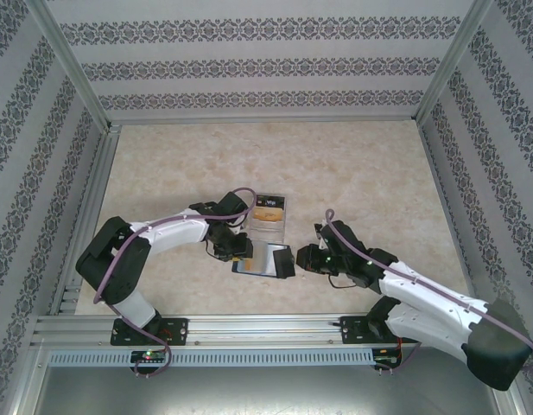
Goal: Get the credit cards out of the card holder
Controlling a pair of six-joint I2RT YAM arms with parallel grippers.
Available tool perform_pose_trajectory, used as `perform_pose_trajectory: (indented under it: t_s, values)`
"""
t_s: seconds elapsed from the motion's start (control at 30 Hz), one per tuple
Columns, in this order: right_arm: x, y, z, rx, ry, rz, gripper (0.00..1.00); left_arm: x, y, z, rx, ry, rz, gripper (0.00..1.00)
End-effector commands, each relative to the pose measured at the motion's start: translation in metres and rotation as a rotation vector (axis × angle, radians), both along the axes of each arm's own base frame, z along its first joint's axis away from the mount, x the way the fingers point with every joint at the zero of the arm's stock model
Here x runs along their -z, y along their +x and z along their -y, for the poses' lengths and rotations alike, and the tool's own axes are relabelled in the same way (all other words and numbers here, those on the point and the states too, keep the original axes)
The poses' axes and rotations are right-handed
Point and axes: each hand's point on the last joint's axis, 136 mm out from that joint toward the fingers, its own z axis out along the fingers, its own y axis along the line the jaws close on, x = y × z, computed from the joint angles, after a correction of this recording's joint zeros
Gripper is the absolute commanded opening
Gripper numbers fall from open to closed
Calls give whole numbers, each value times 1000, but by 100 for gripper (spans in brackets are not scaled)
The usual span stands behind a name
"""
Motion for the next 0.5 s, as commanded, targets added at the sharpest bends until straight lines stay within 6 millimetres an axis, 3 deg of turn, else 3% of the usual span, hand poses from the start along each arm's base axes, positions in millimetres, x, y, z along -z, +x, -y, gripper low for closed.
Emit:
perform_pose_trajectory:
  t_s: [0.0, 0.03, 0.27, 0.47]
  values:
    - [-8, 3, -10, -46, 13, 22, 27, -22, 5, 3, -4, -5, 38, 26]
    - [-5, 2, -10, -49, 6, 14, 32, -25, 5, 3, -5, -4, 40, 26]
    - [23, -10, -11, -66, 15, -54, 38, -38, 8, 10, 8, -22, 64, 26]
    - [40, -11, -17, -67, 39, -94, 38, -43, 6, 39, 80, -98, 69, 21]
